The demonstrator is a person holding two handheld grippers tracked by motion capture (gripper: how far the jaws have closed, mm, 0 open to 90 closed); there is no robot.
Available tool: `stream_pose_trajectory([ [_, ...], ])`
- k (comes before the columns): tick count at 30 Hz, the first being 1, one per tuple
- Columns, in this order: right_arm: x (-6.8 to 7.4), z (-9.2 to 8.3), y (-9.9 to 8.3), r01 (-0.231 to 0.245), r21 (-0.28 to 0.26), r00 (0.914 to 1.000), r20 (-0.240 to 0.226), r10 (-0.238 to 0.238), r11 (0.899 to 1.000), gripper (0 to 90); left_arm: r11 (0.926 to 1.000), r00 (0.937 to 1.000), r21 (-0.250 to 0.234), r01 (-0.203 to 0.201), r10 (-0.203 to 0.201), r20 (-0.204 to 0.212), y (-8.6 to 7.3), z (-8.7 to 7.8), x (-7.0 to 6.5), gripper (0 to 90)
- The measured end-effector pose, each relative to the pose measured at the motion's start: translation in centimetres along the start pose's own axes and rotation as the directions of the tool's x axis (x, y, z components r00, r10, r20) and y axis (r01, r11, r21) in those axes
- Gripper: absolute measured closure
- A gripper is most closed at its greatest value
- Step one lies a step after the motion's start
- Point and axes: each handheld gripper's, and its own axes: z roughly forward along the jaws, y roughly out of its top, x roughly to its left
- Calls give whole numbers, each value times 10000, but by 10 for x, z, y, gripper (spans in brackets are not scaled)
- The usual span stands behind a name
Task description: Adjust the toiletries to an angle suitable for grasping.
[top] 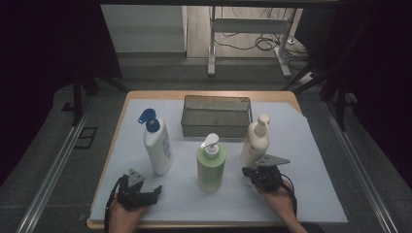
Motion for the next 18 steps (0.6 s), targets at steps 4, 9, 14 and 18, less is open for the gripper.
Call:
stream_pose_trajectory([
  [4, -2, 2, -1, -211, 0, 9998, -14, 211, 9998, 896, 10000, 10000, -2, -1, 1, 1, 0, 0, 0, 121],
  [9, -6, 0, -2, -128, 28, 9998, 164, 127, 9999, 896, 10000, 10000, -3, -1, 1, 1, 0, 0, 0, 121],
  [14, -15, -5, -6, -295, 64, 9993, 234, 293, 9995, 896, 10000, 10000, -3, -1, 1, 0, 0, 0, 0, 121],
  [18, -20, -8, -8, -309, 70, 9988, 372, 307, 9995, 895, 10000, 10000, -4, -2, 2, -2, 0, 0, 0, 121],
])
